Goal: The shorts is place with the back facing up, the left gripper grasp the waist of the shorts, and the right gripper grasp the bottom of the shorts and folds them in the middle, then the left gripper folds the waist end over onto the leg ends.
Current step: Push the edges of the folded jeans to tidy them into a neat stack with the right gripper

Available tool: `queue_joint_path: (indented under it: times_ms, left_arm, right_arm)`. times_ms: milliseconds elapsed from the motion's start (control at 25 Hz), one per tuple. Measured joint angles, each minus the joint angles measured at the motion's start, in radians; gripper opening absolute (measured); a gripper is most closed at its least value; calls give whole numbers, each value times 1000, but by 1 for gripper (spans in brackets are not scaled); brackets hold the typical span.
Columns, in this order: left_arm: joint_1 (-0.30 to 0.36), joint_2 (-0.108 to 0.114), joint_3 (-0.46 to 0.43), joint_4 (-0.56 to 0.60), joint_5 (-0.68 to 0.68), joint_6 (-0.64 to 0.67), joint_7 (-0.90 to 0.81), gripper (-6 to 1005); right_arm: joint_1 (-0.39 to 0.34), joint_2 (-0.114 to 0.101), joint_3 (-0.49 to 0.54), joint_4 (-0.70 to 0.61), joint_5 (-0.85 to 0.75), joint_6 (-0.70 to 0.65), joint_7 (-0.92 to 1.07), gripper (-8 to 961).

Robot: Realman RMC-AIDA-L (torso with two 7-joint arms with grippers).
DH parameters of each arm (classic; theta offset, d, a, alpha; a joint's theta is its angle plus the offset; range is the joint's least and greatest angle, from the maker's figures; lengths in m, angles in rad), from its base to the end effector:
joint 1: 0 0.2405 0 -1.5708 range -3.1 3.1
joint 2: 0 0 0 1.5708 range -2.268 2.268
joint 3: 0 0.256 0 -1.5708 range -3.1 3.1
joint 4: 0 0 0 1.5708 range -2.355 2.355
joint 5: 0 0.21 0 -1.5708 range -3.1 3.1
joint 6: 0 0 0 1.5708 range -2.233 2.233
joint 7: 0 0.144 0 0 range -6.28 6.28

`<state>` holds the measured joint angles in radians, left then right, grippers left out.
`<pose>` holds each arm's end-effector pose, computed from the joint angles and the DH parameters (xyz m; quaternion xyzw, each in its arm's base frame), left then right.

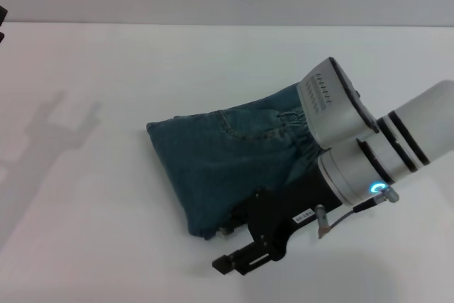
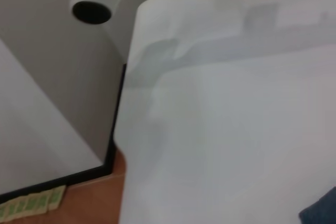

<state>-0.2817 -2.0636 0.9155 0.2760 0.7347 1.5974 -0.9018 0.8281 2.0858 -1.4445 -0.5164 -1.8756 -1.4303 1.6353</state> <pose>-0.3178 0.2844 0.0572 -0.6600 -0.2345 -0.5474 0.4580 0.1707 0.3234 -0.1036 0.9831 -0.1329 -0.0406 0.1189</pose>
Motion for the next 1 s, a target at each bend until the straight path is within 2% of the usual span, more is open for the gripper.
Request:
queue_joint_path:
  times_ms: [680, 1000]
  left_arm:
    - [-8, 1, -1, 3, 0, 1, -4, 827]
    - [-4, 3, -1, 4, 0, 0, -3, 827]
  right_arm:
    - [2, 0, -26, 0, 74, 191, -22, 593]
    - [0, -1, -105, -23, 172, 223, -55, 592]
